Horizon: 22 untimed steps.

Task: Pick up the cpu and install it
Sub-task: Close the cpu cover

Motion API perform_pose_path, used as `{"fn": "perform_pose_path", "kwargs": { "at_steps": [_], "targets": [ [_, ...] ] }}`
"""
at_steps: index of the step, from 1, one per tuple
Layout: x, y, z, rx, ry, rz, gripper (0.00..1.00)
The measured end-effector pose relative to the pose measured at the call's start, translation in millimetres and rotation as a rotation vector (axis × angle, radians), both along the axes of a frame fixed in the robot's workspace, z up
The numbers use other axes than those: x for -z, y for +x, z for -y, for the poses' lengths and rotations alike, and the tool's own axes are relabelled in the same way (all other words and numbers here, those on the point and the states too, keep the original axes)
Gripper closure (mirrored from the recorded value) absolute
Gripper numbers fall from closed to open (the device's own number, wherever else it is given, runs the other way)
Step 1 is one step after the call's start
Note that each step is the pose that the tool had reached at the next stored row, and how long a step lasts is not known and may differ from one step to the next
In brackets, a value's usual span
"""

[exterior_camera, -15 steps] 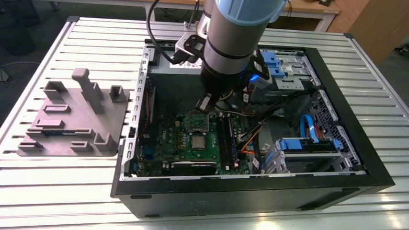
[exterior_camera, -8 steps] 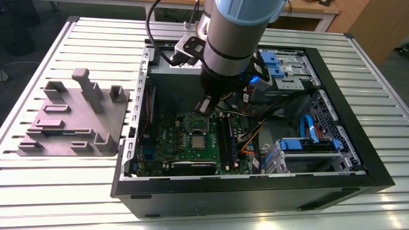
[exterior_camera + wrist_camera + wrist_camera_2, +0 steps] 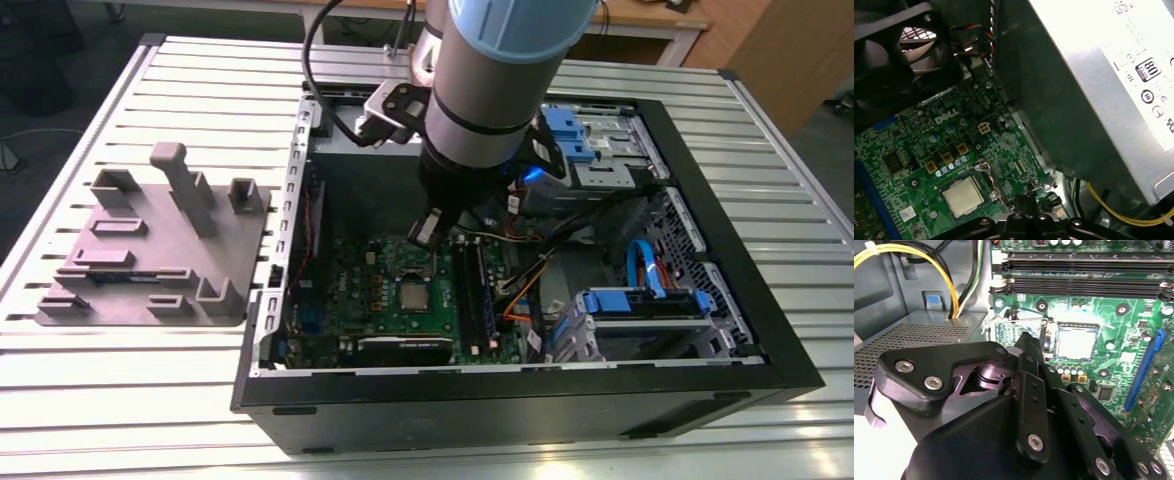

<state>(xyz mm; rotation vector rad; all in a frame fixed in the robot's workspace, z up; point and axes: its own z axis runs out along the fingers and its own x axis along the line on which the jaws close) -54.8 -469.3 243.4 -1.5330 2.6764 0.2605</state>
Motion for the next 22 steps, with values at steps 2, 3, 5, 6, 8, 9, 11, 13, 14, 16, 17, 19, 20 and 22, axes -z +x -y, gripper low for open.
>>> {"fn": "perform_pose_path", "kwargs": {
  "at_steps": [2,3,5,6,8,9,11,13,14,16,17,19,20,22],
  "targets": [
    [0.0,0.0,2.0,0.000,-0.0001,0.0000,0.89],
    [0.0,0.0,2.0,0.000,0.0000,0.0000,0.89],
    [0.0,0.0,2.3,0.000,-0.0001,0.0000,0.89],
    [0.0,0.0,2.5,0.000,0.0000,0.0000,0.89],
    [0.0,0.0,2.5,0.000,0.0000,0.0000,0.89],
    [0.1,0.0,2.5,0.000,0.0000,0.0000,0.89],
    [0.0,0.0,2.8,0.000,-0.0001,-0.0001,0.89],
    [0.1,0.0,3.3,0.000,0.0000,0.0000,0.89],
    [0.0,0.0,3.6,0.000,0.0000,0.0000,0.89],
    [0.0,0.0,4.6,0.000,0.0000,-0.0001,0.89],
    [0.1,0.1,5.5,0.000,0.0000,0.0000,0.89],
    [0.0,0.0,7.6,0.000,0.0000,0.0000,0.89],
    [0.1,0.0,8.5,0.000,0.0000,0.0000,0.89],
    [0.1,0.0,10.1,0.000,0.0000,0.0000,0.89]
  ]
}}
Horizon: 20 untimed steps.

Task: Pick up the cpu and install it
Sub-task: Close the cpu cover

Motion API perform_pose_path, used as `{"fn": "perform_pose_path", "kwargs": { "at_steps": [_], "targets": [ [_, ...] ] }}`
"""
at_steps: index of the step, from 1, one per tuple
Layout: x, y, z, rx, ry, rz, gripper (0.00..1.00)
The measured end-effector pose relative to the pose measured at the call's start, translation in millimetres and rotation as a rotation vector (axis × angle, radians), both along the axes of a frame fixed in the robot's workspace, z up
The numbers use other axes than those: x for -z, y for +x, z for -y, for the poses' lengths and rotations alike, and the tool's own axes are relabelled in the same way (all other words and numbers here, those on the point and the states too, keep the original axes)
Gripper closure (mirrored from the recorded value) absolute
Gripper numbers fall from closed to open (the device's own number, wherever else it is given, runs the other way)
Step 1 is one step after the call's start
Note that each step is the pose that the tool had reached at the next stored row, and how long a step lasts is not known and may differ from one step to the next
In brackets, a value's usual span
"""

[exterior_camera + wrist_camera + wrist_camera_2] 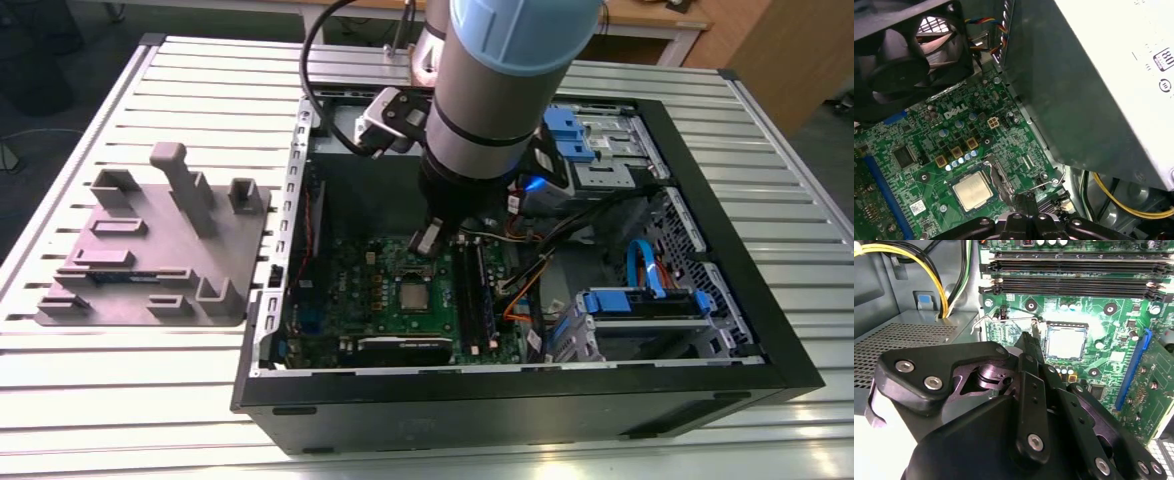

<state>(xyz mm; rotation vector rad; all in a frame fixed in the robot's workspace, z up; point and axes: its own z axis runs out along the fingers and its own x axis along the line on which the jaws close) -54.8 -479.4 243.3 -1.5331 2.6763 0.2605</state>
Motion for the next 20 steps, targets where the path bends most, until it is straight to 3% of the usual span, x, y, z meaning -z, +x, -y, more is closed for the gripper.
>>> {"fn": "perform_pose_path", "kwargs": {
  "at_steps": [15,20],
  "targets": [
    [0.5,-3.1,15.4,-0.003,0.0000,0.0000,0.89],
    [0.7,-8.2,16.3,-0.008,0.0000,0.0000,0.89]
  ]
}}
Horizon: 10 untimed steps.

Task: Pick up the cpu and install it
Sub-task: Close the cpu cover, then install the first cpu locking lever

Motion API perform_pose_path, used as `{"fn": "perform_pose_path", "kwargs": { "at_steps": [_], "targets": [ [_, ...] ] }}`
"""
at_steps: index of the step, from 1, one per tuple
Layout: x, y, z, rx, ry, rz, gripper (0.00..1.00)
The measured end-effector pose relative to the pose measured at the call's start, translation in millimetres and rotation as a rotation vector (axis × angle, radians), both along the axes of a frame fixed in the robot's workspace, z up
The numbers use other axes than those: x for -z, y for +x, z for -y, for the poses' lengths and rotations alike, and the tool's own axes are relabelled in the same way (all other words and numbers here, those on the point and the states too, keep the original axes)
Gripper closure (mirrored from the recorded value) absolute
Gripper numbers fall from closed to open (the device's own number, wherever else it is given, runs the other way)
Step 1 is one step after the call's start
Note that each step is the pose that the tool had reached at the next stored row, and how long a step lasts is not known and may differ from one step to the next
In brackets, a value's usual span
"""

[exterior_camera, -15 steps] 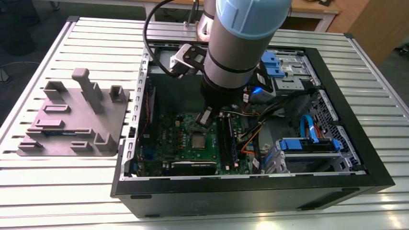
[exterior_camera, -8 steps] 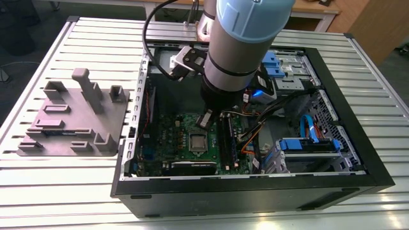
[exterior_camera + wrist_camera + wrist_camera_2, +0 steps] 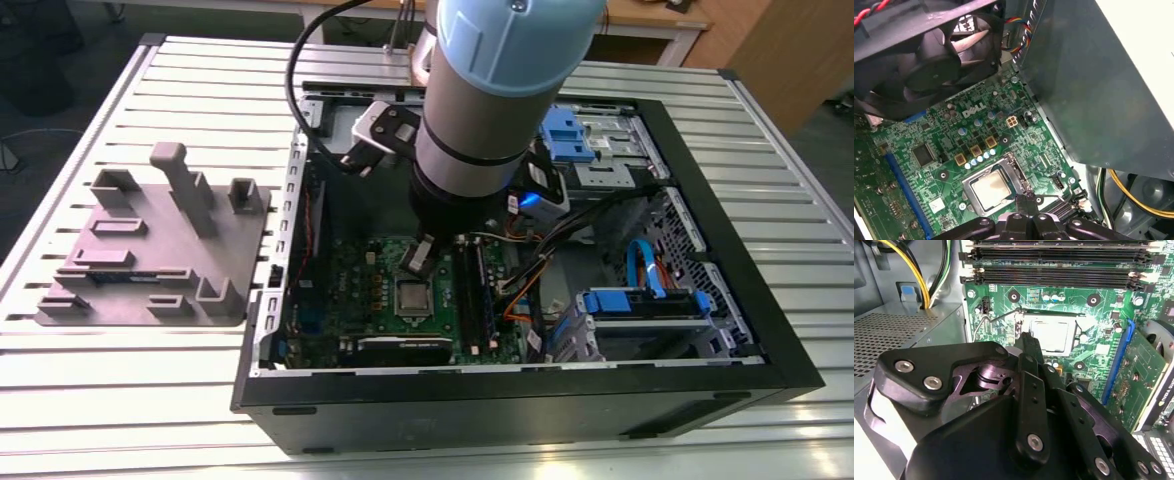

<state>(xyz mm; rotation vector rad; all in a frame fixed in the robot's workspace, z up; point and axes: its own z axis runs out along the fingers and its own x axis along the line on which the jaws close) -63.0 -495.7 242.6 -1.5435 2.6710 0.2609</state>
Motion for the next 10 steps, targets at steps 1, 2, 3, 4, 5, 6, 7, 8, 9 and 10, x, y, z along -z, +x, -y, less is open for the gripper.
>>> {"fn": "perform_pose_path", "kwargs": {
  "at_steps": [1,2,3,4,5,6,7,8,9,10],
  "targets": [
    [0.0,-0.1,0.1,0.000,0.0000,0.0000,0.89],
    [0.0,-0.2,0.1,-0.001,-0.0001,0.0000,0.89],
    [0.0,-0.2,0.1,-0.001,-0.0001,0.0000,0.89],
    [0.0,-0.2,0.1,-0.001,0.0000,0.0000,0.89],
    [0.0,-0.2,0.1,-0.001,-0.0001,-0.0001,0.89],
    [0.0,-0.2,0.1,-0.001,-0.0001,0.0000,0.89],
    [0.0,-0.2,0.1,-0.001,-0.0001,0.0000,0.89],
    [0.0,-0.2,0.1,-0.001,0.0000,0.0000,0.89],
    [0.0,-0.2,0.1,-0.001,0.0000,0.0000,0.89],
    [0.0,-0.2,0.1,-0.001,0.0000,0.0000,0.89]
  ]
}}
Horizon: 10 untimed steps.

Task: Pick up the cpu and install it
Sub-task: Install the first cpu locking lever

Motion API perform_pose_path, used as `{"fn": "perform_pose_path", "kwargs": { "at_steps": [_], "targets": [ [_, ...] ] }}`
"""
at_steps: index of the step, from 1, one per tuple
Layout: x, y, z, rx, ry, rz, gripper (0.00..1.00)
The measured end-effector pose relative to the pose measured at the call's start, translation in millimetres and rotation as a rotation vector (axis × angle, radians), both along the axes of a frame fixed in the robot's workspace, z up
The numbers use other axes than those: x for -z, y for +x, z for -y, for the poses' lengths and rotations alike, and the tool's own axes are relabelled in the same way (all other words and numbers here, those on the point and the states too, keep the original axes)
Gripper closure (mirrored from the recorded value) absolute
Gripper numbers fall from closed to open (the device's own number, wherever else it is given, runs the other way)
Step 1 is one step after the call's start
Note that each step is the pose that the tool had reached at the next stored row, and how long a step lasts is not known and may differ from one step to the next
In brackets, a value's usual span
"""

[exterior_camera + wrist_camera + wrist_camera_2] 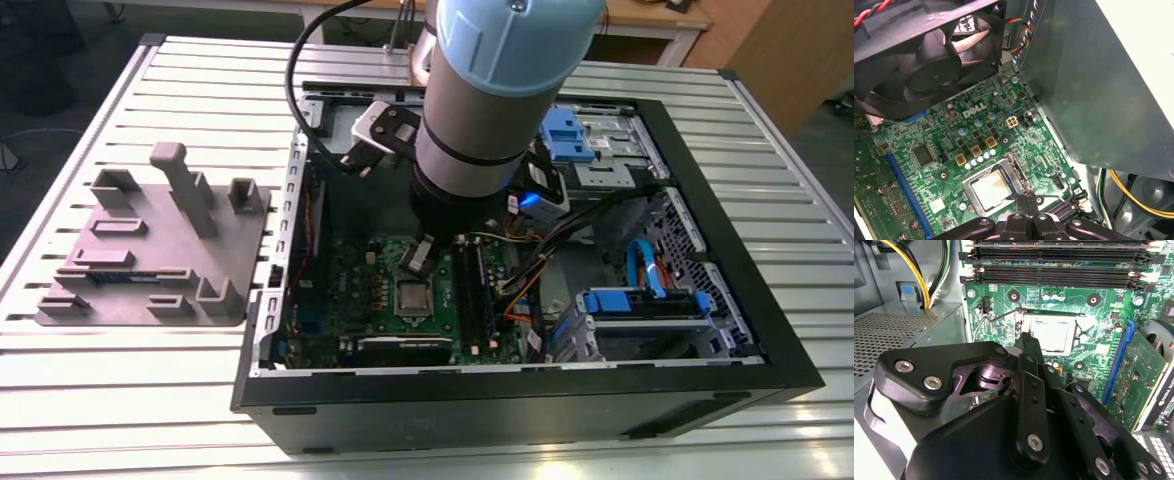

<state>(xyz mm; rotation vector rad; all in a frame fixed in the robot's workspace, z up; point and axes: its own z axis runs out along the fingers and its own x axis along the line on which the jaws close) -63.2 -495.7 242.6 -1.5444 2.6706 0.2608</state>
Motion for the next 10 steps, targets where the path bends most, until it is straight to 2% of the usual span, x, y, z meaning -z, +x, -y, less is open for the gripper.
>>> {"fn": "perform_pose_path", "kwargs": {
  "at_steps": [4,8,10],
  "targets": [
    [0.1,2.7,-0.2,0.000,0.0001,-0.0005,0.89],
    [0.1,15.4,-2.0,0.000,0.0001,-0.0035,0.89],
    [0.2,20.2,-5.3,0.000,0.0001,-0.0045,0.89]
  ]
}}
